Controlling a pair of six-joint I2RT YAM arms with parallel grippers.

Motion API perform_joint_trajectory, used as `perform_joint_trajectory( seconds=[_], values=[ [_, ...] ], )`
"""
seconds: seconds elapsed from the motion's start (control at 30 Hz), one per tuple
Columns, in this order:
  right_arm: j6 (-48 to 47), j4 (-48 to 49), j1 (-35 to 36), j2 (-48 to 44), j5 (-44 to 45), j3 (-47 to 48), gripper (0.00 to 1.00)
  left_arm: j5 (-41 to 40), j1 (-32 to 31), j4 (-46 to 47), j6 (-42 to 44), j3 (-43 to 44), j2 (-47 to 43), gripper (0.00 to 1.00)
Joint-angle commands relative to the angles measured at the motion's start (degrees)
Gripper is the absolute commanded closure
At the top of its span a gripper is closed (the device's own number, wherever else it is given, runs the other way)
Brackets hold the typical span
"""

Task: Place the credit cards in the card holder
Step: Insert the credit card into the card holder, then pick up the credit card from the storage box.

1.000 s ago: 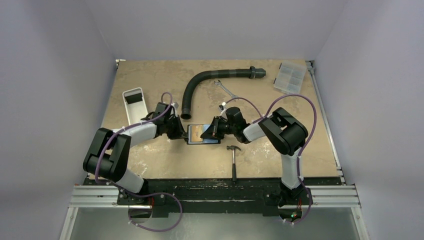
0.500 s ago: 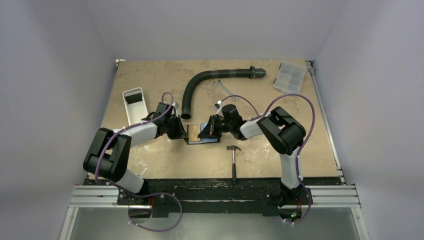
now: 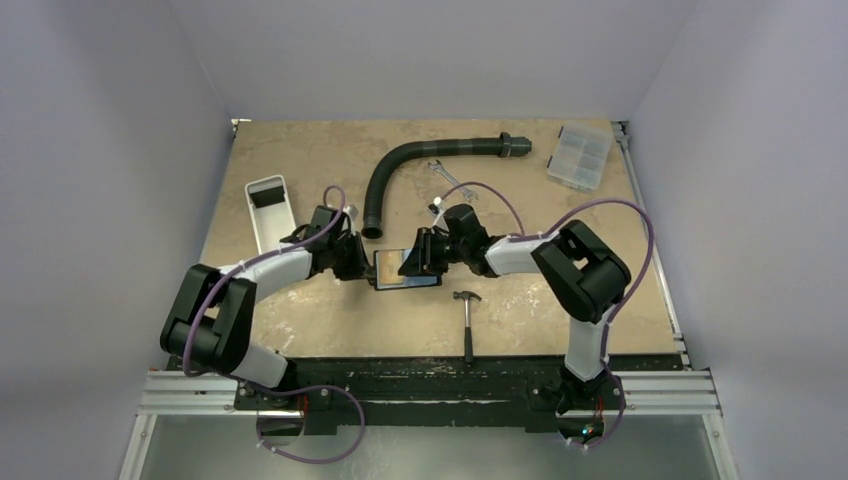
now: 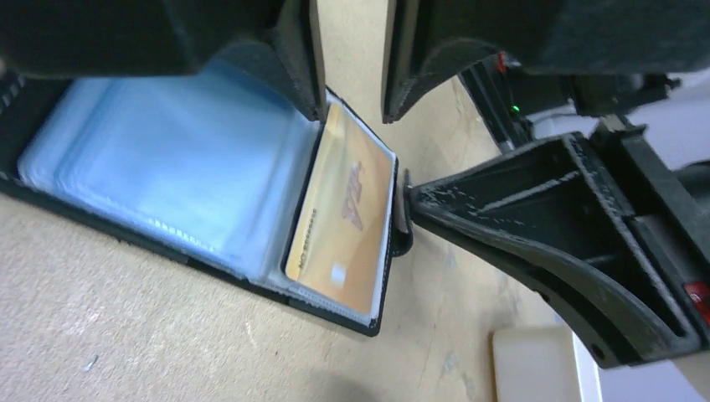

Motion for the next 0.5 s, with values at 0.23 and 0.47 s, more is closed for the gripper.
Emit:
perform_joint_trajectory(
  seconds=[0.23, 0.47],
  values=[
    [-22.6, -18.9, 0.2, -13.1, 8.9, 4.5, 0.45, -7.5, 0.2, -16.7, 3.3, 8.1, -16.1, 0.58],
    [-26.9, -11.9, 0.1, -17.9, 12.3, -2.7, 0.44, -17.8, 8.4, -20.7, 1.6, 14.9, -23.3, 0.42]
  ],
)
